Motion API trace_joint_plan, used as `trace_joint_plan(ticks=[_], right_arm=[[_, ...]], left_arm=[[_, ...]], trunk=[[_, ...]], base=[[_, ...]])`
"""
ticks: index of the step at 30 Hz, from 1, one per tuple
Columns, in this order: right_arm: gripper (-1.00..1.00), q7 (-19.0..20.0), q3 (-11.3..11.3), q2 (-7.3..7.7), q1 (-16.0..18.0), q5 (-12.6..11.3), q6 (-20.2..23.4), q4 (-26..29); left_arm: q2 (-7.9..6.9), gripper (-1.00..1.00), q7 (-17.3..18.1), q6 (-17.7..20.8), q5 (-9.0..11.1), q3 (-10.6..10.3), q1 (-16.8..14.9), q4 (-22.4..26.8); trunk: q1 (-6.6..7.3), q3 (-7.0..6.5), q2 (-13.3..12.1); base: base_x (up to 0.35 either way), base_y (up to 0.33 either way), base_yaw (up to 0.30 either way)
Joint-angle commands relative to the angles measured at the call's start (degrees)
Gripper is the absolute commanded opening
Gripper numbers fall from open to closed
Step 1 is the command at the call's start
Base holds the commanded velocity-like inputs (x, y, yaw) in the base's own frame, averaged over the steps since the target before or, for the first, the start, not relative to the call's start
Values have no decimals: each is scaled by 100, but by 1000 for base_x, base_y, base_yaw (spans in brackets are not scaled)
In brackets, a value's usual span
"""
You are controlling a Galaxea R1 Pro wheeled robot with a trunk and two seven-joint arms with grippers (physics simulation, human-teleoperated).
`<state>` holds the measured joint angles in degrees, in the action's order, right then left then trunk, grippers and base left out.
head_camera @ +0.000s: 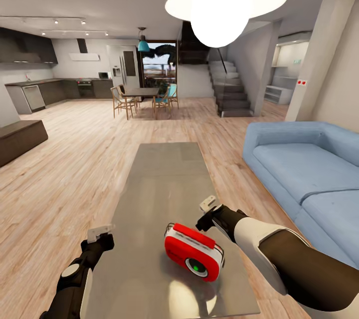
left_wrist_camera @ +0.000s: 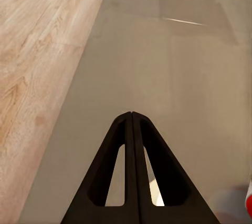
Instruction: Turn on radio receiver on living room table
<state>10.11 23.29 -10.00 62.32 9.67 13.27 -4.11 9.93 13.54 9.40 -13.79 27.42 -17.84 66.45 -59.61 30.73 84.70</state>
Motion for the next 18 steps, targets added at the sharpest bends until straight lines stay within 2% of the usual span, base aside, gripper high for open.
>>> trace_joint_plan(ticks=[1, 18], right_arm=[[100, 0, 0, 0, 0, 0, 0, 2], [100, -12, 0, 0, 0, 1, -17, 5]], left_arm=[[0, -100, 0, 0, 0, 0, 0, 0], [0, -100, 0, 0, 0, -1, 0, 0]], trunk=[[23, -18, -42], [396, -324, -723]], base=[[0, 0, 0], [0, 0, 0]])
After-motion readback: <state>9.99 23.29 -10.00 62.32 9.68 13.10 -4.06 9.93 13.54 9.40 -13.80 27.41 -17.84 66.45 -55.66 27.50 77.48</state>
